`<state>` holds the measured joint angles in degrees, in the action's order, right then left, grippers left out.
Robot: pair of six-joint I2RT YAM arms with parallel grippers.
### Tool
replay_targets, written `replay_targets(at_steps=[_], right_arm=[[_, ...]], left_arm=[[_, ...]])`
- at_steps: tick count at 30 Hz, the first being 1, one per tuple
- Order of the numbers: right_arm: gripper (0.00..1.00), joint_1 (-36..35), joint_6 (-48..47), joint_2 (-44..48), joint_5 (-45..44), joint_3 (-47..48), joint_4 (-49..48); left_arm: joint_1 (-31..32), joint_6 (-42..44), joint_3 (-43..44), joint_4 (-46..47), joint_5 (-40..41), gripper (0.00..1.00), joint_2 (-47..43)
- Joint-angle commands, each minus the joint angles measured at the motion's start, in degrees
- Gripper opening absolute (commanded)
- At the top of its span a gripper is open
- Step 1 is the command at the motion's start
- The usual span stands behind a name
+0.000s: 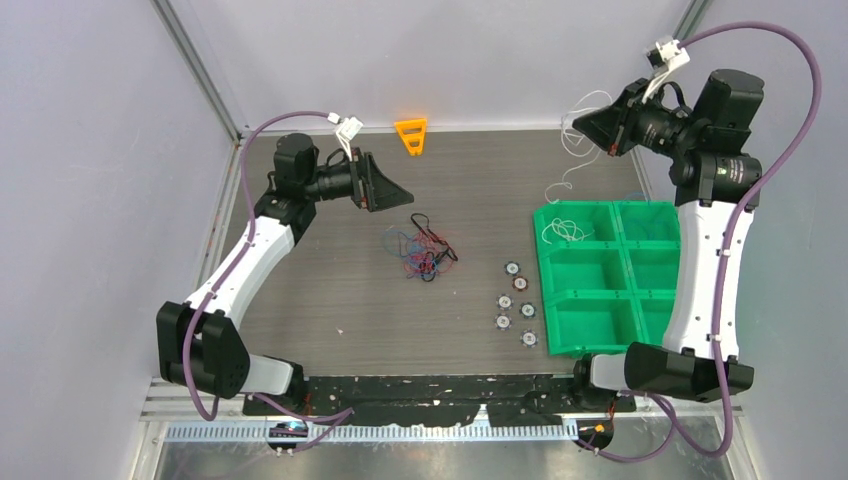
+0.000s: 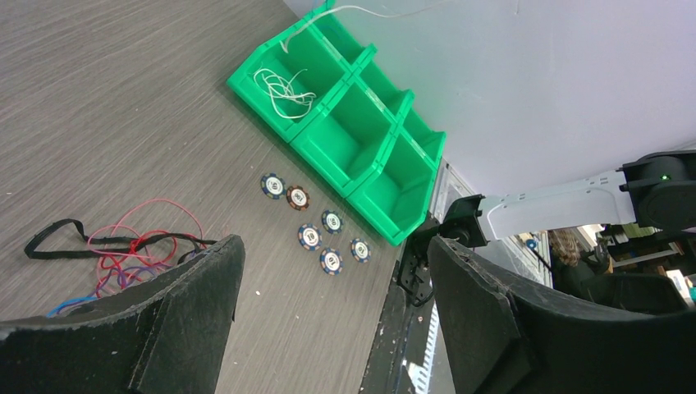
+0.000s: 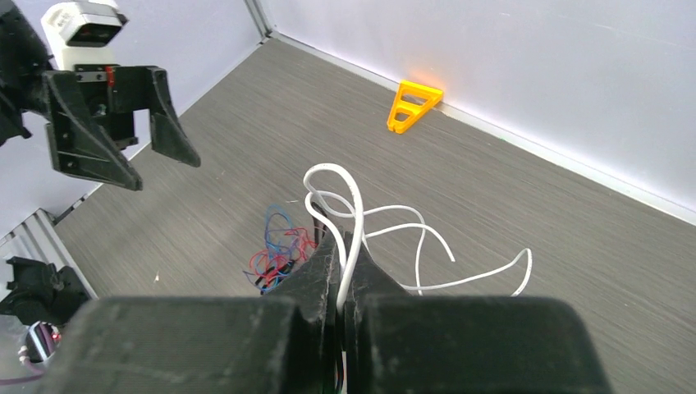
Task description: Untangle the cables
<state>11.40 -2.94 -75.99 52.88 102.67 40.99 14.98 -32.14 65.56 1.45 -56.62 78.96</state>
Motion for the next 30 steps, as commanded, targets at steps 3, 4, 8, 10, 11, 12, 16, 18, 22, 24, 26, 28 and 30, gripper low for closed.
replay_targets(at_steps=[3, 4, 8, 10, 11, 12, 16, 18, 22, 24, 26, 28, 30], right_arm=[[0.05, 3.5, -7.7, -1.7, -0.3, -3.0, 1.5], [0.05, 4.1, -9.2, -1.8, -0.6, -3.9, 2.4], [0.06, 6.1, -18.7, -2.7, -2.1, -7.7, 8.6], [0.05, 6.9, -23.7, -3.4, -2.9, -8.9, 11.0], [0.05, 7.1, -24.8, -3.6, -3.7, -9.8, 12.0], [0.05, 7.5, -26.6, -4.3, -4.6, -10.6, 12.4], [0.05, 9.6, -28.8, -7.3, -3.8, -7.9, 16.1], [0.06, 10.4, -28.4, -8.5, -1.8, -4.3, 18.9], [0.05, 10.3, -21.7, -7.9, 3.0, 0.8, 18.6], [0.05, 9.6, -15.8, -7.1, 4.3, 2.1, 13.4], [0.05, 8.9, -10.7, -6.6, 5.0, 3.4, 10.1], [0.05, 8.5, -6.1, -6.1, 5.4, 4.7, 7.0], [0.05, 8.4, -2.7, -6.0, 5.5, 6.0, 4.9]], left_arm=[[0.1, 1.1, 2.3, 0.8, -0.5, 0.83, 0.1], [0.1, 1.6, 2.4, 0.3, -0.6, 0.83, 0.0], [0.1, 3.7, 2.6, -1.3, -0.5, 0.83, 0.0], [0.1, 4.4, 2.4, -3.1, -0.7, 0.83, 0.0], [0.1, 4.5, 2.3, -3.2, -0.7, 0.83, 0.1], [0.1, 4.8, 2.3, -3.3, -0.7, 0.83, 0.1], [0.1, 6.5, 2.5, -5.6, -0.7, 0.82, 0.0], [0.1, 7.4, 2.5, -6.3, -0.5, 0.82, -0.3], [0.1, 7.3, 1.9, -5.6, -0.4, 0.82, -0.3], [0.1, 6.6, 1.6, -4.5, -0.2, 0.82, -0.1], [0.1, 6.1, 1.7, -3.6, -0.2, 0.82, 0.1], [0.1, 5.8, 1.9, -3.3, -0.1, 0.82, 0.2], [0.1, 5.9, 2.1, -3.2, 0.0, 0.82, 0.1]])
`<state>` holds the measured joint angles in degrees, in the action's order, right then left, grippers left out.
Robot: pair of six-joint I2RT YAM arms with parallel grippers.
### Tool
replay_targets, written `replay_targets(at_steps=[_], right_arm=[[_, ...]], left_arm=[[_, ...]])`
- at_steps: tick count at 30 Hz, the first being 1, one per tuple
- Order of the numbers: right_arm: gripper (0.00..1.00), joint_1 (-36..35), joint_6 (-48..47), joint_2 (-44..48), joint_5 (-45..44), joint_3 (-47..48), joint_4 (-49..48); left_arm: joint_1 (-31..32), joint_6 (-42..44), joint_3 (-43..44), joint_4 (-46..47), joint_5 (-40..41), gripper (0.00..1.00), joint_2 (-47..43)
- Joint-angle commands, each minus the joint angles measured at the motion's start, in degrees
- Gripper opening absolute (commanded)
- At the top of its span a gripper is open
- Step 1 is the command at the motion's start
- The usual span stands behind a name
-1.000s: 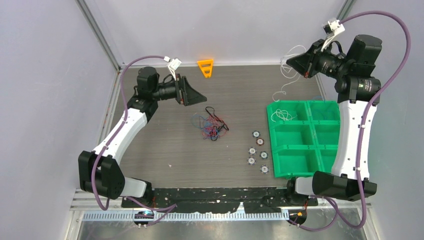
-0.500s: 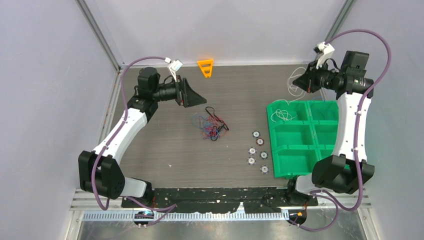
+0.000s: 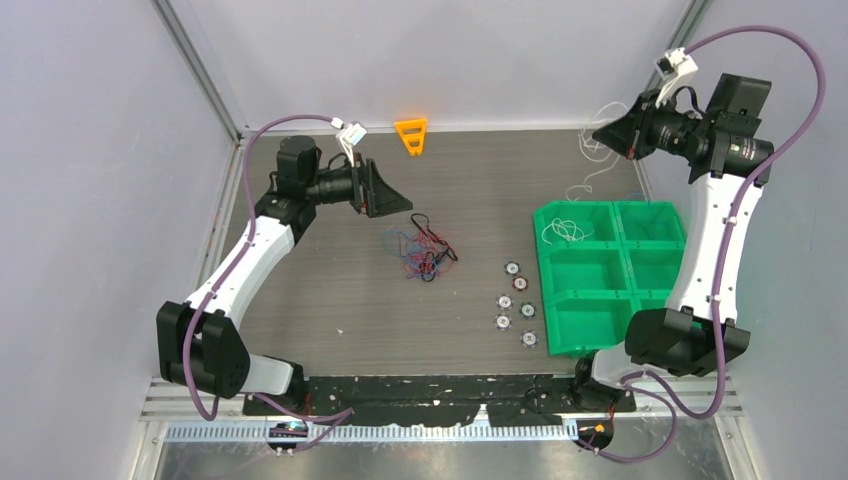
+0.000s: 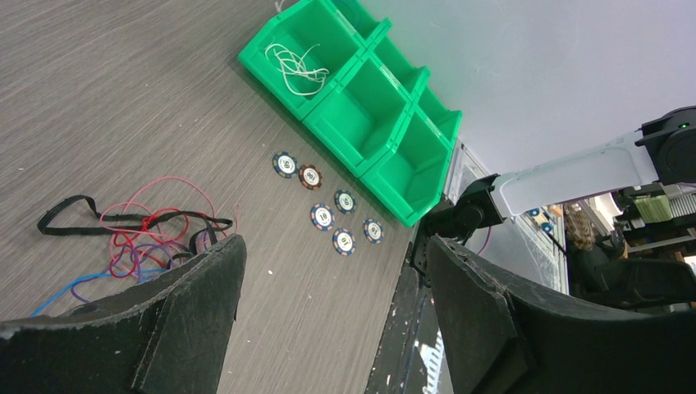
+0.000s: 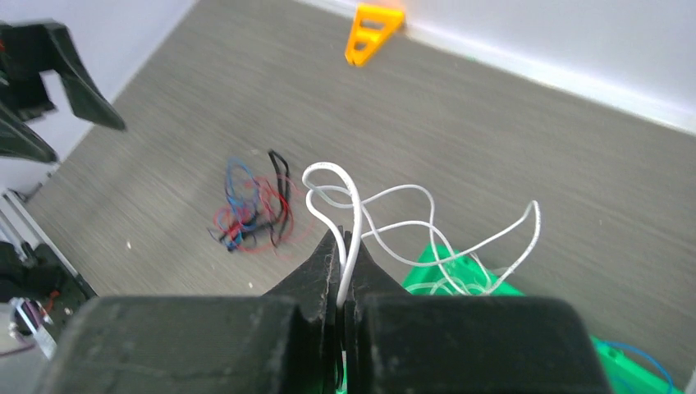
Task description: Untangle the cables
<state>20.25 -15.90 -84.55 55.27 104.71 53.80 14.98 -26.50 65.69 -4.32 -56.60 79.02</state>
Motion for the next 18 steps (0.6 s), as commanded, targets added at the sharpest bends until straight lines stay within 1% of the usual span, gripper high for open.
replay_targets(at_steps=[1, 4, 10, 18], right_arm=[[0.05, -0.4, 11.7, 2.5, 3.2, 5.0, -8.3], [0.05, -0.5, 12.2, 2.8, 2.8, 6.0, -8.4], [0.05, -0.4, 4.5, 3.9, -0.1, 3.2, -3.6], [0.05, -0.4, -8.4, 5.9, -5.3, -10.4, -1.5]], left_arm=[[0.1, 0.2, 2.0, 2.6, 0.0, 0.82, 0.1], [0.1, 0.3, 2.0, 2.6, -0.1, 0.82, 0.2], [0.0, 0.2, 1.8, 2.8, -0.1, 0.82, 0.0], [0.0, 1.7, 1.7, 1.1, -0.2, 0.82, -0.5]])
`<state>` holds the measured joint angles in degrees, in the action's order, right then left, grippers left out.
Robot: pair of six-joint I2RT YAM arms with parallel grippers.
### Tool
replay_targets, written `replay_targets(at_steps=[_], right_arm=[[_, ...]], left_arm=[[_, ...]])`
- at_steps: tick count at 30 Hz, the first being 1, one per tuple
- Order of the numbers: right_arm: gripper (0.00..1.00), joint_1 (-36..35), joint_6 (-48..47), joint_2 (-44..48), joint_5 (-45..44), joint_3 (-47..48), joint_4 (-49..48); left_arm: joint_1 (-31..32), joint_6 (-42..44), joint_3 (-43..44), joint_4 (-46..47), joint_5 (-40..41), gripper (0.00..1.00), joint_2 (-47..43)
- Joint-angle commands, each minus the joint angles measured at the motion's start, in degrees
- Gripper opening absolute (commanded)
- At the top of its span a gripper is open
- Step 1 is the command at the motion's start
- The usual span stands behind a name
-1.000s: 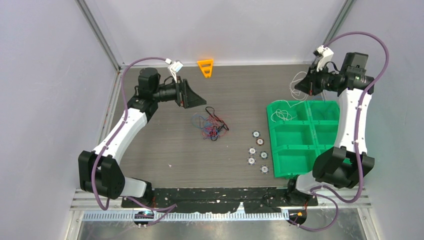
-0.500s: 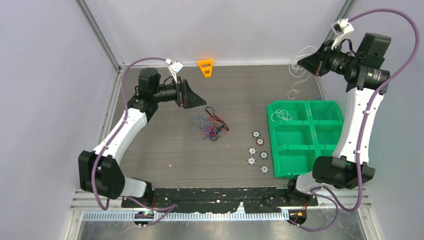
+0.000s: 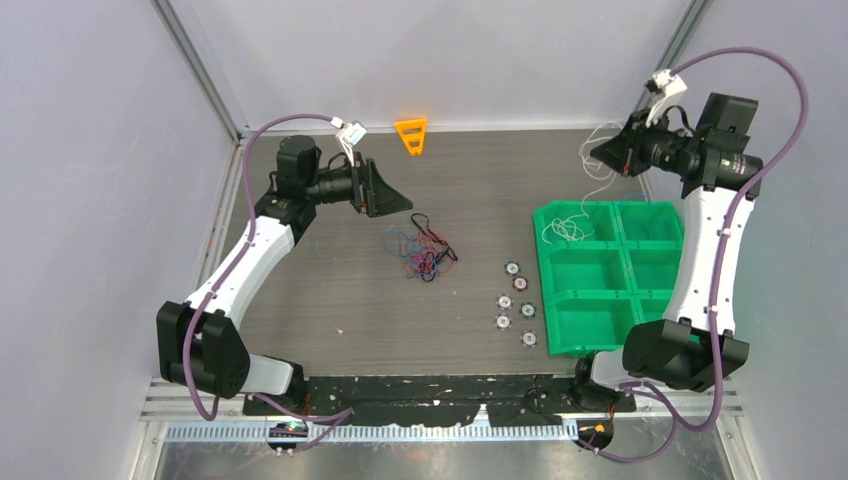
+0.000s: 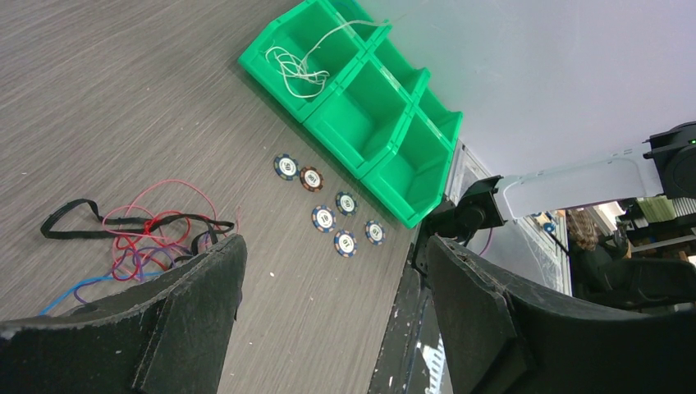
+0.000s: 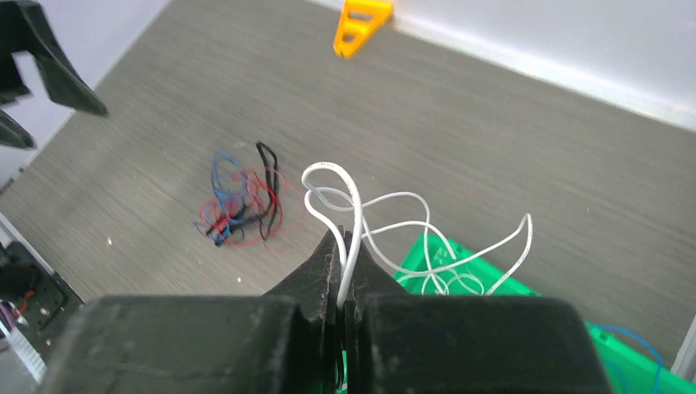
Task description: Untangle the cables
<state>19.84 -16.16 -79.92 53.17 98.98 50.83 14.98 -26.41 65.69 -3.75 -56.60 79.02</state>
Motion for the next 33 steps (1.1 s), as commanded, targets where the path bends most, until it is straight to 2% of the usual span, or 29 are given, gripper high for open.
replay_targets(at_steps=[1, 11, 20, 33], right_arm=[[0.06, 0.0, -9.0, 1.2, -3.5, -5.6, 1.3], [0.05, -0.4, -27.9, -7.3, -13.0, -12.2, 7.6], [0.05, -5.4, -30.5, -19.5, -20.1, -10.8, 8.8], [0.06, -9.0, -32.4, -27.7, -34.5, -10.6, 8.1]], left_arm=[[0.0, 2.0, 1.6, 0.1, -0.2, 0.82, -0.6], [0.0, 5.4, 0.7, -3.1, 0.5, 0.81, -1.2], [0.0, 7.5, 0.0, -5.6, 1.6, 0.81, -1.7], [-0.5, 9.8, -0.9, -8.5, 3.9, 0.8, -2.3]])
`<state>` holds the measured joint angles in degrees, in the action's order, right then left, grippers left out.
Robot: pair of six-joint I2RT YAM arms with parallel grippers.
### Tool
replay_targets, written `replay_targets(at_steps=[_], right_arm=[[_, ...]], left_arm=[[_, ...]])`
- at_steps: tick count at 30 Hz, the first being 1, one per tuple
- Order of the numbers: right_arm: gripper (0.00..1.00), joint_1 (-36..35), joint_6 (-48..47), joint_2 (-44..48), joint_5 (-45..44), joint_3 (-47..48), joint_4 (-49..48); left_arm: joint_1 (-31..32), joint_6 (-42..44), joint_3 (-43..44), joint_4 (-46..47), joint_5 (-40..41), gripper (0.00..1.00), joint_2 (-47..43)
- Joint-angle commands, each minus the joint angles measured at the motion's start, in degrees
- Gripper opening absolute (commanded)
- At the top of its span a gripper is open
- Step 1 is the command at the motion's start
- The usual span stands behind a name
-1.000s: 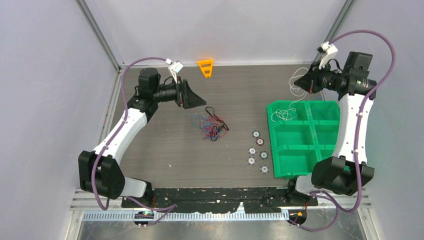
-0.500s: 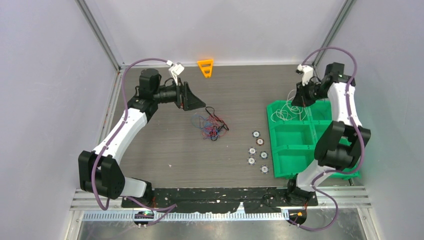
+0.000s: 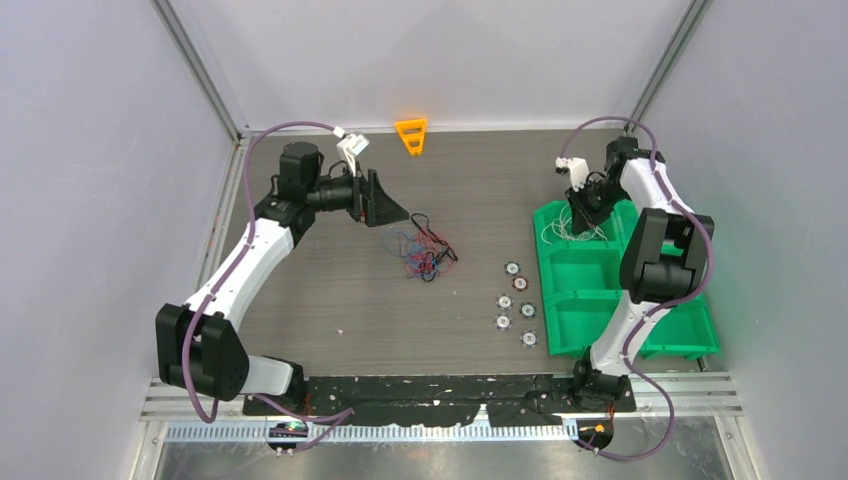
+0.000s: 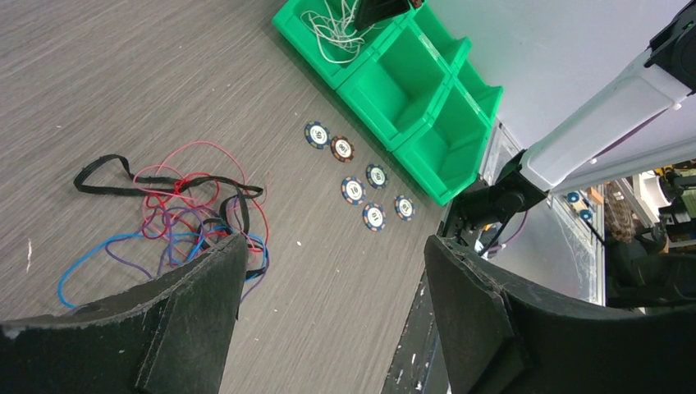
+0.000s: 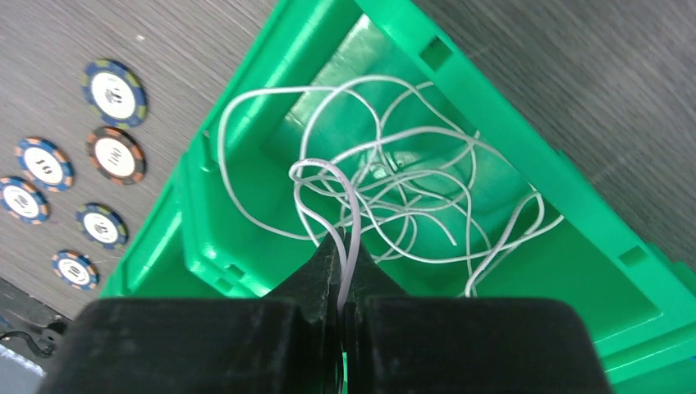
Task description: Untangle the cables
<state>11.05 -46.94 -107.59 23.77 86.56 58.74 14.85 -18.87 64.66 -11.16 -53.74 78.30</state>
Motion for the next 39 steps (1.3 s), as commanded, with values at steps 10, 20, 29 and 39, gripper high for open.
replay_targets(at_steps=[10, 20, 29, 39], right_arm=[[0.7, -0.7, -0.9, 5.7, -4.7, 7.6, 8.6], [0.89, -3.5, 5.2, 8.7, 1.4, 21.1, 16.9], [0.85, -23.1, 24.9, 7.7, 9.0, 14.1, -1.7], [0.85, -38.0, 34.2, -3.3, 4.4, 9.9, -18.1]], left_arm=[[-0.8, 5.1, 1.8, -4.0, 2.3, 0.83, -0.6], [-5.9, 1.0, -2.3, -5.6, 13.5, 0.72, 3.4], [-6.0, -1.1, -2.1, 0.3, 15.8, 0.56, 17.6], [-5.9, 0.7, -0.3, -0.2, 16.2, 0.44, 28.7]])
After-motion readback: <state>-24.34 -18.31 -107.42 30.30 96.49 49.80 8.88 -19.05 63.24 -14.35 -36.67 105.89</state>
